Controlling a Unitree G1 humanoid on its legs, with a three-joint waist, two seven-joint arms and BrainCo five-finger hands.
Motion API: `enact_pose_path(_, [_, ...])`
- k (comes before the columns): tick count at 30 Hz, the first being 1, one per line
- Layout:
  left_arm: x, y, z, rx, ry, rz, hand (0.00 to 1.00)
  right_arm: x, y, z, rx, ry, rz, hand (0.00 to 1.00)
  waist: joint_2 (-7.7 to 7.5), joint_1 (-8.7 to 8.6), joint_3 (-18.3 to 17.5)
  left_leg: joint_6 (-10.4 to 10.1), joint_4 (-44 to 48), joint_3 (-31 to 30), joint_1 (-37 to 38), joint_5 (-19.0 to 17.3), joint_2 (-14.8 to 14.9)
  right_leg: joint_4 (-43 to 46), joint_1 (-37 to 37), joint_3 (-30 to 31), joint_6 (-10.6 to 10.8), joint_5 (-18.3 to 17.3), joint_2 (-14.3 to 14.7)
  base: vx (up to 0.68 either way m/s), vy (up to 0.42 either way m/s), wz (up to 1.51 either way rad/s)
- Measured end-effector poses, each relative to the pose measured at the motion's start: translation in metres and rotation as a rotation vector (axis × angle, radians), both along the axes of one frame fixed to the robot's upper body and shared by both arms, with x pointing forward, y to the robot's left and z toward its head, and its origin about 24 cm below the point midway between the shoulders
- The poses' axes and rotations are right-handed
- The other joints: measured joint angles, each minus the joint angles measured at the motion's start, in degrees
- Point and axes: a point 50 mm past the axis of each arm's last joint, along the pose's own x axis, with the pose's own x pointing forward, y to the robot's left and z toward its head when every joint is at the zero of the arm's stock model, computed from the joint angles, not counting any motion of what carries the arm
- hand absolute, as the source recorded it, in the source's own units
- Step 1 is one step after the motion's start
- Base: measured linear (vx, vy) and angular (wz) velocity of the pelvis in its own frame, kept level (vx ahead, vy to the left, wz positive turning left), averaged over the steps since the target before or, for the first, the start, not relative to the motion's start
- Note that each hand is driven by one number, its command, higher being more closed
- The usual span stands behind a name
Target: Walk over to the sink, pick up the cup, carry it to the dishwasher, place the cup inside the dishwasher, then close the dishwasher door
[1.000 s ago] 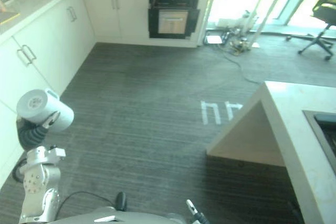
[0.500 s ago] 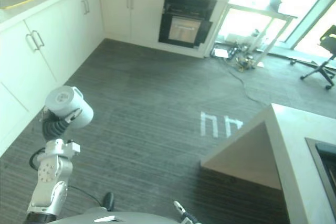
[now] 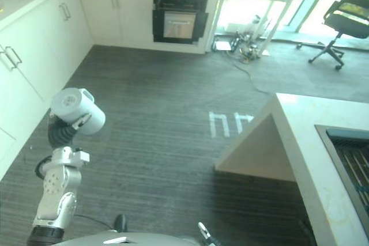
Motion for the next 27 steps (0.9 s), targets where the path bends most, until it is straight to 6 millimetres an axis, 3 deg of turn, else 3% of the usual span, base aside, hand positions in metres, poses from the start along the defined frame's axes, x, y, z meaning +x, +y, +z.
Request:
enact_pose_path(1, [0.001, 0.000, 0.000, 0.000, 0.002, 0.000, 1.00, 0.000, 0.000, 0.000, -0.001, 0.001, 0.003, 0.00, 0.00, 0.01, 0.0, 0.0, 0.0, 0.1, 0.1, 0.0, 0.0, 0.0, 0.1, 0.2, 0.0, 0.0, 0.0, 0.04, -0.009, -0.12])
enact_pose_path(2, [0.009, 0.000, -0.013, 0.001, 0.061, 0.011, 1.00, -0.007, -0.005, -0.002, 0.020, 0.012, -0.146, 0.00, 0.70, -0.48, 0.0, -0.5, 0.0, -0.4, 1.2, -0.7, 0.0, -1.1, 2.1, -1.2, 0.0, -0.2, -0.1, 0.01, -0.004, -0.04])
enact_pose_path(9, [0.009, -0.001, -0.014, 0.001, 0.062, 0.006, 1.00, -0.008, -0.004, -0.002, 0.024, 0.014, -0.147, 0.00, 0.42, -0.39, 0.3, -0.5, 0.0, -0.4, 1.2, -0.6, 0.0, -1.3, 2.2, -1.3, -0.1, -0.2, 0.0, 0.00, 0.000, 0.00])
enact_pose_path(14, [0.000, -0.002, -0.027, 0.004, 0.137, -0.024, 1.00, -0.010, 0.003, -0.003, 0.021, 0.009, -0.067, 0.00, -0.81, 0.90, 1.2, -0.4, 0.5, -1.1, 1.3, -0.8, 0.1, -1.9, 2.9, -1.6, -0.1, 0.4, -0.3, 0.00, 0.000, 0.00])
enact_pose_path(16, [-0.008, -0.004, -0.036, -0.012, 0.187, -0.039, 1.00, -0.011, 0.004, -0.003, 0.019, 0.018, -0.056, 0.00, -1.24, 1.22, 1.8, -0.2, 5.7, -0.2, -0.8, -4.2, -0.2, 0.4, 1.8, -1.9, 0.1, -0.1, -1.0, -0.02, 0.027, -0.14])
enact_pose_path(17, [-0.014, -0.009, -0.037, -0.033, 0.194, -0.048, 1.00, -0.012, 0.004, -0.004, 0.016, 0.036, -0.060, 0.00, -1.70, 2.60, 2.0, 1.2, 11.6, 0.0, -3.0, -8.3, -0.8, 1.5, 1.0, -1.2, 0.4, -1.6, -2.2, -0.01, 0.104, -0.08])
enact_pose_path(18, [-0.015, -0.019, -0.036, -0.037, 0.199, -0.105, 1.00, -0.018, 0.001, -0.004, 0.003, 0.069, -0.081, 0.00, -3.15, 2.67, 2.7, 4.3, 18.7, 0.3, -4.0, -13.1, -3.3, 3.6, 2.5, -4.7, 2.1, -4.5, -5.6, 0.04, 0.149, 0.05])
enact_pose_path(19, [-0.015, -0.025, -0.034, -0.035, 0.193, -0.139, 1.00, -0.032, 0.000, -0.006, -0.002, 0.111, -0.107, 0.00, -3.27, 2.66, 2.8, 4.9, 22.7, 0.6, -3.5, -15.4, -5.0, 7.5, 2.7, -6.6, 2.9, -5.8, -7.9, 0.11, 0.189, 0.38])
enact_pose_path(20, [-0.011, -0.034, -0.027, -0.044, 0.160, -0.178, 1.00, -0.038, -0.009, -0.005, -0.034, 0.137, -0.129, 0.00, -1.37, 2.29, 3.7, 4.4, 26.5, -0.2, -2.6, -21.5, -5.3, 26.0, -2.5, -8.4, 2.2, -7.8, -9.1, 0.07, 0.161, 0.33])
enact_pose_path(21, [-0.009, -0.034, -0.025, -0.038, 0.163, -0.186, 1.00, -0.039, -0.011, -0.004, -0.041, 0.133, -0.135, 0.00, -1.53, 1.62, 4.1, 5.1, 27.5, -0.9, -2.2, -22.7, -5.5, 35.3, -6.7, -8.3, -1.5, -5.3, -10.1, 0.05, 0.187, 0.45])
enact_pose_path(22, [-0.005, -0.033, -0.022, -0.024, 0.163, -0.192, 1.00, -0.039, -0.004, -0.005, -0.031, 0.129, -0.133, 0.00, 0.07, 0.54, 4.5, 5.7, 27.3, -1.8, -0.2, -23.4, -5.8, 49.1, -13.6, -6.4, -5.5, 1.1, -11.0, 0.05, 0.184, 0.37])
enact_pose_path(23, [-0.001, -0.028, -0.018, -0.011, 0.151, -0.179, 1.00, -0.041, 0.002, -0.006, -0.018, 0.133, -0.142, 0.00, -0.92, -0.09, 4.8, 6.0, 26.1, -1.9, 2.0, -23.5, -5.8, 53.9, -18.1, -5.4, -4.6, -1.0, -10.0, 0.09, 0.172, 0.24])
enact_pose_path(24, [0.000, -0.025, -0.016, -0.006, 0.144, -0.168, 1.00, -0.044, 0.005, -0.007, -0.010, 0.140, -0.140, 0.00, -1.11, -0.25, 4.8, 6.0, 25.3, -2.0, 3.1, -23.5, -5.8, 53.1, -19.4, -5.3, -4.1, -2.0, -8.9, 0.15, 0.118, 0.08])
enact_pose_path(26, [0.010, -0.024, -0.003, 0.004, 0.097, -0.166, 1.00, -0.044, 0.014, -0.007, 0.010, 0.127, -0.127, 0.00, -1.68, -0.87, 4.8, 6.5, 22.3, -3.8, 6.0, -23.3, -5.7, 37.9, -21.2, -6.9, -2.7, -2.9, -4.0, 0.18, 0.035, 0.33])
enact_pose_path(27, [0.013, -0.028, 0.001, 0.000, 0.080, -0.180, 1.00, -0.046, 0.016, -0.007, 0.015, 0.123, -0.130, 0.00, -1.69, -1.08, 4.8, 6.6, 21.6, -4.5, 6.6, -23.2, -5.7, 32.1, -21.2, -7.7, -2.2, -2.4, -3.0, 0.26, -0.035, 0.53])
